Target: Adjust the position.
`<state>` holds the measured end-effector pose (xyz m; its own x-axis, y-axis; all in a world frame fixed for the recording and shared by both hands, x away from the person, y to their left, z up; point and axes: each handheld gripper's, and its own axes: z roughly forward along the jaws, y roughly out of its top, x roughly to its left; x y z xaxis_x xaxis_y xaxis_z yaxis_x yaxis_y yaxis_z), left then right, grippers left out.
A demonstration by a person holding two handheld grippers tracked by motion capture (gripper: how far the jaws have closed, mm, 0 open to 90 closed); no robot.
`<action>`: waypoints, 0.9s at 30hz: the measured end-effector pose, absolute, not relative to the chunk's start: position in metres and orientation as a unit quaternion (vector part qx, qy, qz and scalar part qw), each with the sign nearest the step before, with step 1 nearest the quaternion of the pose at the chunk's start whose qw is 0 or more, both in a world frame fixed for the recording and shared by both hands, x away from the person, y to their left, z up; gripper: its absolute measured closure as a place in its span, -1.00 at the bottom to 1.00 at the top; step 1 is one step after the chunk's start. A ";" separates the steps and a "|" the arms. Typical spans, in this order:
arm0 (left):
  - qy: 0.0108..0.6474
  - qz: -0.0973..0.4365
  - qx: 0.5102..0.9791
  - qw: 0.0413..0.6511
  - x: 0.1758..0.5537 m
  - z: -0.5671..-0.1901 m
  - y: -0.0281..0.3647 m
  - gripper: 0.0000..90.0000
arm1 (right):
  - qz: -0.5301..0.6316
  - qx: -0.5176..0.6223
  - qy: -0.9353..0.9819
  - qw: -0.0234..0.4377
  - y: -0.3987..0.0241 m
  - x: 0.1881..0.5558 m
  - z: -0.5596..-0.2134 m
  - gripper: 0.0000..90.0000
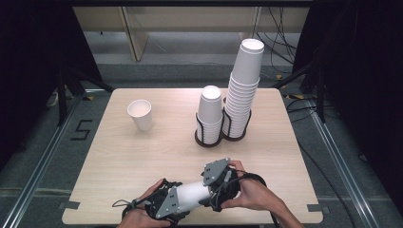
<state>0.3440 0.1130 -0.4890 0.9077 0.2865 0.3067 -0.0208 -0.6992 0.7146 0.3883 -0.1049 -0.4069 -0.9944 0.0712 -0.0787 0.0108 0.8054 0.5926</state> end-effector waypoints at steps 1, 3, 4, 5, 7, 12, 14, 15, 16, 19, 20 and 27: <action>0.070 0.202 0.899 0.382 0.344 -0.489 0.112 -0.72 | 0.303 0.013 0.952 0.047 -0.103 0.388 -0.409 -0.56; 0.063 0.207 0.901 0.375 0.342 -0.487 0.111 -0.72 | 0.286 0.001 0.957 0.049 -0.099 0.385 -0.413 -0.57; 0.058 0.207 0.903 0.373 0.341 -0.487 0.111 -0.72 | 0.278 0.002 0.959 0.045 -0.098 0.384 -0.414 -0.57; 0.055 0.207 0.903 0.372 0.340 -0.486 0.110 -0.72 | 0.273 0.003 0.961 0.039 -0.097 0.383 -0.416 -0.57; 0.045 0.214 0.906 0.362 0.340 -0.485 0.110 -0.72 | 0.259 -0.006 0.965 0.037 -0.094 0.382 -0.420 -0.57; 0.038 0.212 0.906 0.363 0.337 -0.485 0.108 -0.72 | 0.230 -0.026 0.972 0.043 -0.091 0.383 -0.426 -0.55; 0.034 0.216 0.904 0.367 0.336 -0.486 0.107 -0.72 | 0.228 -0.017 0.973 0.037 -0.091 0.381 -0.428 -0.55; 0.027 0.217 0.906 0.362 0.336 -0.486 0.108 -0.72 | 0.227 -0.019 0.973 0.030 -0.091 0.381 -0.429 -0.54; 0.028 0.216 0.905 0.366 0.335 -0.486 0.108 -0.72 | 0.222 -0.008 0.975 0.022 -0.091 0.380 -0.430 -0.49; 0.025 0.214 0.902 0.375 0.336 -0.487 0.108 -0.72 | 0.221 -0.012 0.975 0.021 -0.092 0.381 -0.431 -0.48; 0.026 0.212 0.900 0.380 0.335 -0.487 0.109 -0.74 | 0.222 -0.015 0.975 0.020 -0.092 0.381 -0.430 -0.48; 0.059 0.182 0.851 0.489 0.342 -0.488 0.122 -0.85 | 0.257 -0.017 0.966 0.009 -0.106 0.390 -0.424 -0.48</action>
<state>0.3419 0.1215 -0.4881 0.9266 0.2784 0.2529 -0.0781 -0.5153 0.8534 0.3903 -0.1057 -0.4236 -0.9992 -0.0290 -0.0263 -0.0382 0.8669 0.4970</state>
